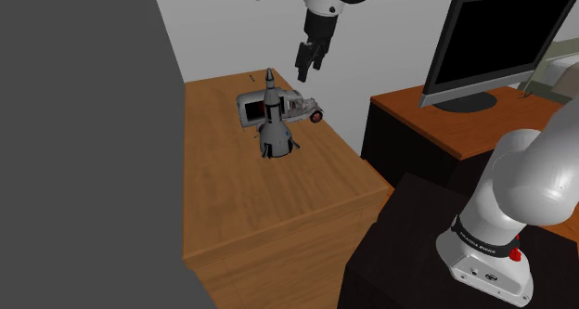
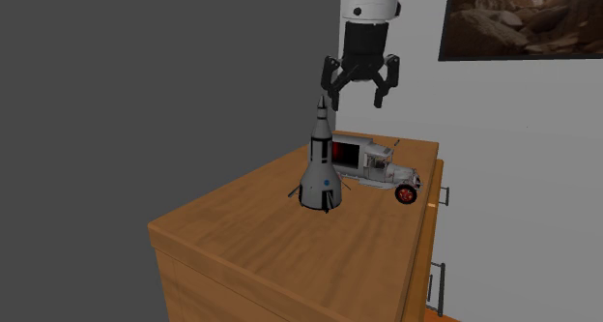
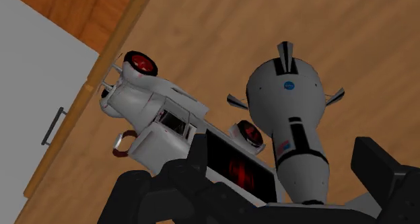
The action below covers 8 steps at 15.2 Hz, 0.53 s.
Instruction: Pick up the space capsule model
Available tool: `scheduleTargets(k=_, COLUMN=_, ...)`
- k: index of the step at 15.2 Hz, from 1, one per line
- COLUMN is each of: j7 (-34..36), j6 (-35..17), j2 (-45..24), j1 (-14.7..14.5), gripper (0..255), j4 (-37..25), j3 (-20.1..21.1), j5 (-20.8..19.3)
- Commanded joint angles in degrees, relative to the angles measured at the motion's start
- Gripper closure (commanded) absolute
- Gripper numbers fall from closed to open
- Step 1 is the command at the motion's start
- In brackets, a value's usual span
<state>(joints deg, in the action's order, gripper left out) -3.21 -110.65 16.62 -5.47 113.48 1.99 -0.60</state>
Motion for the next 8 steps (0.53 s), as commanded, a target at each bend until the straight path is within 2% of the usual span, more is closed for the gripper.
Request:
scheduleTargets(k=1, j7=-0.3, j6=-1.5, j2=-3.2, j1=-0.5, gripper=0, j4=-3.4, j3=0.7, j5=-0.3)
scheduleTargets(k=8, j7=-1.4, j6=-4.7, j2=-14.3, j1=-2.3, gripper=0, j4=-16.7, j3=2.9, j5=-2.1)
